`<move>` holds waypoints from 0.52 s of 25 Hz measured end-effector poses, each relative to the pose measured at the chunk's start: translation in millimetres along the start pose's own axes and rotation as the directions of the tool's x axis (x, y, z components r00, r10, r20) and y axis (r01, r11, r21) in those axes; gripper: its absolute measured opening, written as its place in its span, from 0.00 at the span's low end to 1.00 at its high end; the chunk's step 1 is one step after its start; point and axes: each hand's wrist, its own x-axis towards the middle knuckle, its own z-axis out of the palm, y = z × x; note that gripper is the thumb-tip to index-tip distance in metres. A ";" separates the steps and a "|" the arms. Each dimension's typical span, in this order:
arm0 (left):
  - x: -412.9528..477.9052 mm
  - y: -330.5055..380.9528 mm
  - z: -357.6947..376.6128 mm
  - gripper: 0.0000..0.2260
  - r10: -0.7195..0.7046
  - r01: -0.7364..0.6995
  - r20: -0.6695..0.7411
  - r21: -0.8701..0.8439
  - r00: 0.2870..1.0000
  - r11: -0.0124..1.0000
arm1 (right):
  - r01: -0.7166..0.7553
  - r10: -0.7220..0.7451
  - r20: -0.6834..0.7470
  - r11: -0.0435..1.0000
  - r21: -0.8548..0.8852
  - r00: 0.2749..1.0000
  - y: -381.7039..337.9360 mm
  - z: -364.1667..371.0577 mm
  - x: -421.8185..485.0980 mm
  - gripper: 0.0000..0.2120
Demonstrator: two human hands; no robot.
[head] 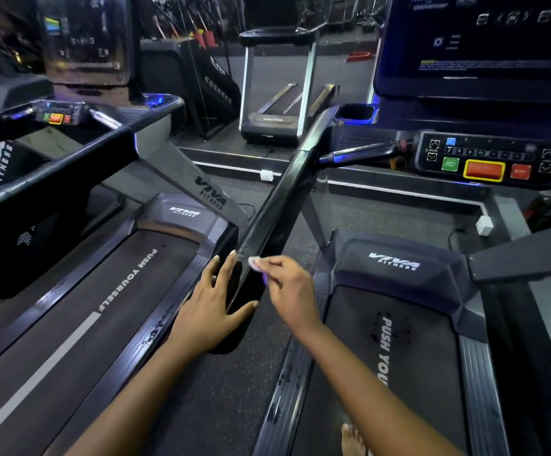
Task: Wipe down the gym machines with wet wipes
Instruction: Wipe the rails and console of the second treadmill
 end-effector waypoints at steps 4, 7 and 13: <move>-20.9 -11.6 7.7 0.36 -0.084 0.079 -0.076 -0.061 0.994 0.995 | 0.032 -0.008 0.091 0.964 -0.265 0.996 9.6 -7.9 69.9 0.14; -22.0 -13.3 10.4 0.34 -0.085 0.077 -0.089 -0.093 0.992 0.993 | 0.065 0.096 0.279 0.854 -0.517 0.956 9.1 3.5 82.5 0.18; -18.4 -15.5 12.4 0.33 -0.075 0.063 -0.102 -0.112 0.992 0.992 | 0.239 -0.045 0.364 0.826 -0.510 0.930 -26.5 2.3 30.5 0.19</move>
